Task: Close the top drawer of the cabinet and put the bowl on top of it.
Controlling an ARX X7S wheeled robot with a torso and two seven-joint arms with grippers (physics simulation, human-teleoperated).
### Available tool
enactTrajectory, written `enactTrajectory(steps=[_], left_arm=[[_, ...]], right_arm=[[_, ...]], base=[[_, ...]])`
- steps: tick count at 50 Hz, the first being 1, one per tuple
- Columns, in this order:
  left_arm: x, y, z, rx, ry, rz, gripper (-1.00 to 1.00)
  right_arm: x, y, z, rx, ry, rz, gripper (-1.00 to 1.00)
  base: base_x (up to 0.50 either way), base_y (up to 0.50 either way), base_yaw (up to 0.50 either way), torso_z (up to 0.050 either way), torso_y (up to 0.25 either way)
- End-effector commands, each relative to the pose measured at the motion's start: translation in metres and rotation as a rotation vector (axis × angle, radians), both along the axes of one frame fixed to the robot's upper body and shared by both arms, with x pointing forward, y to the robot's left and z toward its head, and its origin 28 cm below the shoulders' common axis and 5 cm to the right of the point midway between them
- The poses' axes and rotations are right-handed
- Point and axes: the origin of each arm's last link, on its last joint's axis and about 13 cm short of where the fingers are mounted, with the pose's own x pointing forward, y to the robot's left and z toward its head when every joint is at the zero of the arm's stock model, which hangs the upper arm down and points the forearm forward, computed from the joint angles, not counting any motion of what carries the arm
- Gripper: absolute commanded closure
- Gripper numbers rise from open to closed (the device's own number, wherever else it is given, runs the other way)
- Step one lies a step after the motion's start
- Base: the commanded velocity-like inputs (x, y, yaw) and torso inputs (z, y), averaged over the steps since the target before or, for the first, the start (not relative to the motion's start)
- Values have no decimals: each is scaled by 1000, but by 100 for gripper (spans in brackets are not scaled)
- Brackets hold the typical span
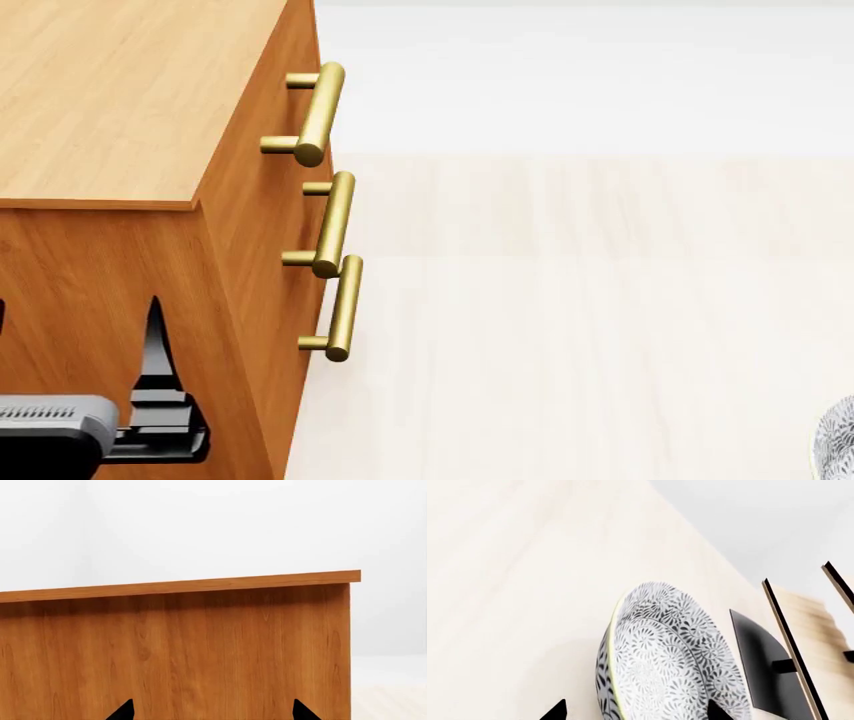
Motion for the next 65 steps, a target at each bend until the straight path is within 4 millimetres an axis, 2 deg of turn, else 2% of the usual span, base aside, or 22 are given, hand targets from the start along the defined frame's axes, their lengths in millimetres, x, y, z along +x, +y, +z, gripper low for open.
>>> enactTrajectory(steps=[1, 65], left_arm=[[0, 0, 0, 0, 0, 0, -100], [0, -1, -1, -2, 2, -9, -100]], right_arm=[[-2, -2, -6, 11, 6, -9, -100], [7, -4, -16, 21, 18, -15, -100]], base=[[0, 0, 0, 0, 0], [0, 0, 0, 0, 0]])
